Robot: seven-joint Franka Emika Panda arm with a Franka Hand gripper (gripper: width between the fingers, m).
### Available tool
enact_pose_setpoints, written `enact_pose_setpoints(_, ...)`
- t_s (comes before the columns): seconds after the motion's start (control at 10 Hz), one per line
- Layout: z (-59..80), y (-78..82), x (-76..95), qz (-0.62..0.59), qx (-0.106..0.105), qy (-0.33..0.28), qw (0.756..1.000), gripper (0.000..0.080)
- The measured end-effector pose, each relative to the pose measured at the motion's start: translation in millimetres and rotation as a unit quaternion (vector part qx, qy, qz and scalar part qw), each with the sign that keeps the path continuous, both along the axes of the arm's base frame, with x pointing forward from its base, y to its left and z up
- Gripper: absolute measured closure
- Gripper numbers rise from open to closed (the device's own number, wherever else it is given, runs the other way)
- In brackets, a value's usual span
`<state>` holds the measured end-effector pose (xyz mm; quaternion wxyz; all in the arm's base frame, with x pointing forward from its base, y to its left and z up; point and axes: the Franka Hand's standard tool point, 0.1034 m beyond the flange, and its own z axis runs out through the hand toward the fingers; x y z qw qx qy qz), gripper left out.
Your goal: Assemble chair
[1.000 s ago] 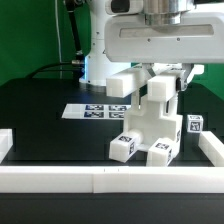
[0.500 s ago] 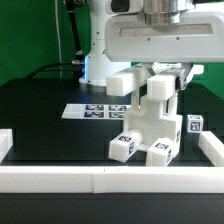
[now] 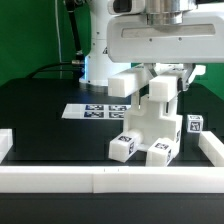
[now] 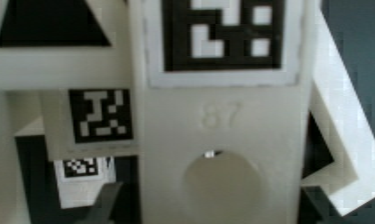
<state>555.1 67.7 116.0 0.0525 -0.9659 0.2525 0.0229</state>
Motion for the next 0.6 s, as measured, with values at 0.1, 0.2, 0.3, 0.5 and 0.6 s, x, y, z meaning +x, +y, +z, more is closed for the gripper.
enact_pose_setpoints(0.1, -3.1, -0.1, -0.6, 0.0, -0.001, 0.001, 1.0, 0.0511)
enact_pose_setpoints(0.2, -5.8, -0.2, -1.1, 0.0, -0.002, 0.003, 1.0, 0.0511)
enact_pose_setpoints(0.3, -8.2, -0.5, -1.9, 0.001, -0.003, 0.004, 1.0, 0.0511)
enact_pose_setpoints(0.5, -11.0, -1.5, -2.7, 0.002, -0.004, 0.006, 1.0, 0.0511)
enact_pose_setpoints(0.6, -11.0, -1.5, -2.7, 0.002, -0.004, 0.006, 1.0, 0.0511)
